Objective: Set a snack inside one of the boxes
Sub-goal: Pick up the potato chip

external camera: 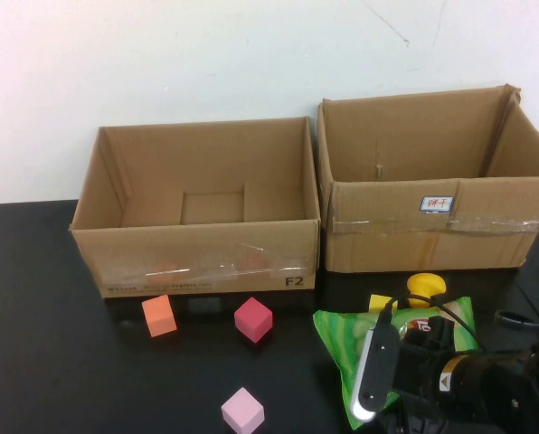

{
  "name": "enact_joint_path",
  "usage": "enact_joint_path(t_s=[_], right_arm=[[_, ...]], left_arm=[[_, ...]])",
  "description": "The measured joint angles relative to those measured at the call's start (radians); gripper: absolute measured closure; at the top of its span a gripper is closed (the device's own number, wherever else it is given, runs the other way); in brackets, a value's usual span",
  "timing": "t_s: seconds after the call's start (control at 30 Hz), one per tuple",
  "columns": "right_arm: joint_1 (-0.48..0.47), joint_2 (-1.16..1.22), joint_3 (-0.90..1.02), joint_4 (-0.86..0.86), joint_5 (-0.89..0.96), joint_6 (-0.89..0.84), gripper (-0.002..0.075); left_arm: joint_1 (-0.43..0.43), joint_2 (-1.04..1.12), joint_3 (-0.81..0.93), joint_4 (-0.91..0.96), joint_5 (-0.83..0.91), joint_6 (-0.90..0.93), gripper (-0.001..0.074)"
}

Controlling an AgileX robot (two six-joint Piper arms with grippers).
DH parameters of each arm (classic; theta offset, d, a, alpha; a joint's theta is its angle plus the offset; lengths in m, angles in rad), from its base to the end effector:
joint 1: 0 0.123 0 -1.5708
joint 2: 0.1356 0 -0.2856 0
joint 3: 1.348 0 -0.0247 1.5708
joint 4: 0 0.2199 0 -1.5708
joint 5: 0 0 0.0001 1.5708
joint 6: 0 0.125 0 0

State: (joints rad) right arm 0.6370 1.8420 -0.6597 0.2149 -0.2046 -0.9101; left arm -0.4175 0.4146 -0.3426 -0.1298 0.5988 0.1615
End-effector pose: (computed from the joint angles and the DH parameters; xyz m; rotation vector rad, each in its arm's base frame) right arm 0.2554 0.1822 0.1036 -1.5135 1.9475 -0.0805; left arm 0.0697 -0.0409 0.2320 0.5467 2.0926 -0.2889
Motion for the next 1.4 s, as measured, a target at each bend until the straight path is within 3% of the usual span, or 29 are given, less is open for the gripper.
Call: enact_joint_path(t_s=[0.7, 0.8, 0.93, 1.0, 1.13, 1.4], right_arm=[[0.000, 0.077, 0.000, 0.027, -0.172, -0.079, 0.0143], [0.002, 0.097, -0.002, 0.027, -0.221, -0.086, 0.0262], [0.002, 0.099, -0.004, 0.027, -0.253, -0.089, 0.0542], [0.004, 0.095, -0.004, 0.036, -0.253, -0.089, 0.0631], [0.004, 0.068, -0.004, 0.081, -0.244, -0.089, 0.0696], [0.004, -0.117, -0.001, 0.162, -0.214, -0.084, 0.0716]], left_arm=[[0.000, 0.000, 0.009, 0.011, -0.023, 0.000, 0.0736], [0.000, 0.000, 0.009, 0.011, -0.023, 0.000, 0.0736], [0.000, 0.000, 0.009, 0.011, -0.023, 0.000, 0.0736], [0.000, 0.000, 0.009, 0.011, -0.023, 0.000, 0.0736], [0.000, 0.000, 0.009, 0.011, -0.023, 0.000, 0.0736], [0.000, 0.000, 0.009, 0.013, -0.029, 0.000, 0.0736]])
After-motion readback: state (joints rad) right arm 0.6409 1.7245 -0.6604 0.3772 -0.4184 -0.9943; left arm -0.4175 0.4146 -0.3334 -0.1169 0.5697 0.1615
